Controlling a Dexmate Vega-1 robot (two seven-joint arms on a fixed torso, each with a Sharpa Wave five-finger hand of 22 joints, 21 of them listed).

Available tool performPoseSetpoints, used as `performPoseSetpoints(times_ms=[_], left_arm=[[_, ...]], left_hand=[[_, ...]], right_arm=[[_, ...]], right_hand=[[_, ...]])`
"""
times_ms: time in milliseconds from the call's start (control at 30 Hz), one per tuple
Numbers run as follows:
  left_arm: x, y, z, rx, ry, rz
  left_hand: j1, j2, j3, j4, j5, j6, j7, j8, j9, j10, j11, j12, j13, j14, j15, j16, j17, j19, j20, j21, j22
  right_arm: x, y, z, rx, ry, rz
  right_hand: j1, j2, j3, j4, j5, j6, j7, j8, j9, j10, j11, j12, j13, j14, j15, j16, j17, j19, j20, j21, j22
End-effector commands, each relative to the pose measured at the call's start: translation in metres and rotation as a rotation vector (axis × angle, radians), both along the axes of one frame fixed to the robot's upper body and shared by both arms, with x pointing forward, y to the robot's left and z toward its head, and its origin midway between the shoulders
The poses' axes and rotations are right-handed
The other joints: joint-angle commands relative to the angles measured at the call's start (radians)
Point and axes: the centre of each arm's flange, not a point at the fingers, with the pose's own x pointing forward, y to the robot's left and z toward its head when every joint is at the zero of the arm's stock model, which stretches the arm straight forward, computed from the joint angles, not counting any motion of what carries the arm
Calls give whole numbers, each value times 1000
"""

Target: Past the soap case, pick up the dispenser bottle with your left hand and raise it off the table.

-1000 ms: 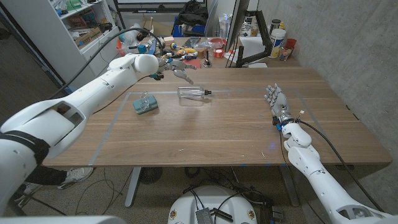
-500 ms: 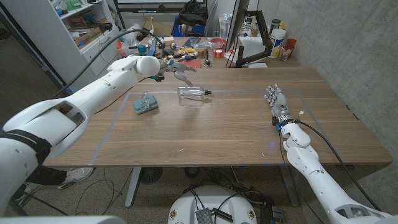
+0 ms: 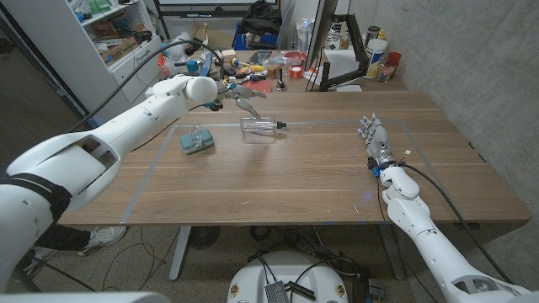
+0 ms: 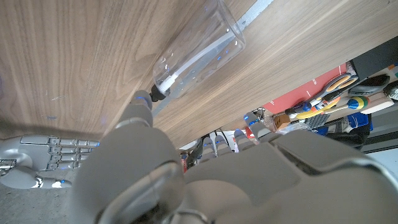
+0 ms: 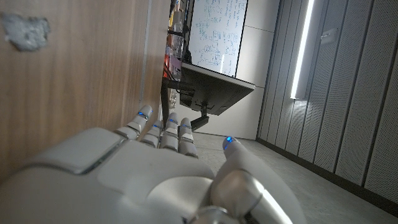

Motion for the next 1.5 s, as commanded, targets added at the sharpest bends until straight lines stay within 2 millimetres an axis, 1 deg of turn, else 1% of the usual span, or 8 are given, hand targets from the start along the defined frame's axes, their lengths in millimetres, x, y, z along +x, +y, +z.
performPoseSetpoints(times_ms=[33,300,700,1167,1300,1467,1500], left_arm=[[2,-5,-2,28,-12,7],[4,-10,-6,46,-10,13],[5,-14,-11,66,-12,15],[8,-14,-18,81,-22,28],[9,-13,-20,83,-22,31],[10,-13,-23,84,-16,32],[11,-13,-23,85,-15,32]], left_hand=[[19,-2,-8,-4,8,-7,8,-1,2,1,5,7,1,-12,-43,4,1,-5,-33,-9,0],[30,-8,-14,-7,11,-2,8,4,3,12,1,11,2,-8,-45,7,1,5,-44,-14,0],[48,-8,-21,-9,16,-2,12,7,3,9,4,11,2,-8,-45,8,1,7,-41,-26,1],[70,3,-22,-11,22,4,7,10,3,12,-3,12,2,-4,-54,9,1,16,-48,-34,2],[76,5,-24,-10,23,2,9,10,3,13,1,12,2,-5,-51,9,1,18,-45,-39,2],[81,4,-30,-9,24,2,9,10,3,13,-1,12,2,-4,-51,9,1,21,-47,-44,2],[81,4,-31,-9,24,3,9,11,3,14,1,12,2,-3,-51,9,1,21,-46,-44,2]], right_arm=[[0,-4,2,0,-4,-5],[0,-7,-2,3,3,-4],[-1,-10,-5,7,7,-8],[-1,-10,-6,8,11,-9],[-1,-10,-6,8,12,-10],[-1,-9,-7,7,13,-10],[-1,-9,-7,8,13,-10]], right_hand=[[-3,14,-3,1,1,8,1,7,5,10,-1,3,3,4,1,2,1,2,-63,-1,4],[-3,13,-3,1,1,10,1,7,5,13,-1,3,3,5,0,2,1,4,-63,-3,4],[-5,12,-4,2,1,12,2,7,5,13,-1,3,3,5,0,1,1,6,-64,-6,4],[-6,11,-4,3,2,13,2,7,5,16,1,3,3,7,0,1,1,8,-64,-8,4],[-6,11,-4,3,2,14,2,7,5,16,1,3,3,7,0,1,1,9,-64,-9,4],[-6,10,-4,3,2,14,2,7,5,16,1,3,3,7,-1,0,1,9,-64,-10,4],[-7,10,-4,3,2,14,2,7,5,17,-2,3,3,7,0,0,1,10,-64,-11,4]])
